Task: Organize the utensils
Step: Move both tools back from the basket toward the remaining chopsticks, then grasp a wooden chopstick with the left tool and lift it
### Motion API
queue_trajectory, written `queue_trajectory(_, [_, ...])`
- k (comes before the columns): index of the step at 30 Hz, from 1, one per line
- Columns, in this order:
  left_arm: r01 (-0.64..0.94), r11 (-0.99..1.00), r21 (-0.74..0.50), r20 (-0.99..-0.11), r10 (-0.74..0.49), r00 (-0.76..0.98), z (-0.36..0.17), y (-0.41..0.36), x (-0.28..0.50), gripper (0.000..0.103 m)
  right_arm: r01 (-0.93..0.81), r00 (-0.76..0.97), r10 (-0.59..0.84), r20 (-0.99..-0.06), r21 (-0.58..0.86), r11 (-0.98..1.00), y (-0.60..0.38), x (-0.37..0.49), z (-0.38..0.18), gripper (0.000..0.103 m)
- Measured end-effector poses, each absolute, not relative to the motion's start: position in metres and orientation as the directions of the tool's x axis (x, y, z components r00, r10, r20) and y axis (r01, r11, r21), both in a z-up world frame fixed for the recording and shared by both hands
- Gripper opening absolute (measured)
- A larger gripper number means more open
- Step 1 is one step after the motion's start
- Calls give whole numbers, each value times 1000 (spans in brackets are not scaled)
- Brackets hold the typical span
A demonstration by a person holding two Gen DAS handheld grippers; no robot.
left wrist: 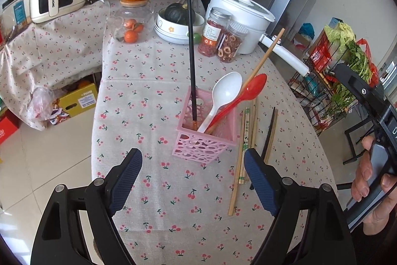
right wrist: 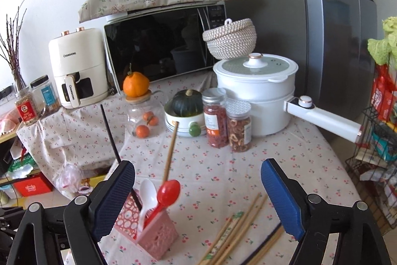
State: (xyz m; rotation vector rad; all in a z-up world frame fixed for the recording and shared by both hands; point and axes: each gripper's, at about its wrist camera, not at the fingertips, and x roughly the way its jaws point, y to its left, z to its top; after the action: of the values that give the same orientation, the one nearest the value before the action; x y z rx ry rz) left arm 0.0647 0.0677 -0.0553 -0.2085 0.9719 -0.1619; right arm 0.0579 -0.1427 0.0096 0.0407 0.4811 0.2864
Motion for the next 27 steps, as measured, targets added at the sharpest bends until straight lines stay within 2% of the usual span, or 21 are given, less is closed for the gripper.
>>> queue_trajectory(9, [150,974,-168,-831,-222,511,-67,9,57,87,-131,771,129,-624,43,990,-201,64,-27,92])
queue_trajectory(13, [211,967,-142,-847,-229,480,-78,-21,56,88,-27,664,53,-746,48,999,-235,77,-51,92])
queue_trajectory(16, [249,961,-119,-863,-224,452,-89,-46,59,88,6,565,59,-823,76,997,-257,89,-70,92])
queue_trajectory(23, [341,939,-33,-888,-184,421,-109,-110,81,87,49,482,-1,-876,26,998,-285,108,-89,92])
queue_trajectory(25, [341,939,-42,-886,-193,423,-112,-125,95,85,58,479,-22,-877,7,998,-293,111,-90,92])
queue_trajectory(27, [342,938,-58,-883,-208,422,-115,-140,111,71,64,472,-34,-881,-4,998,-301,115,-91,92])
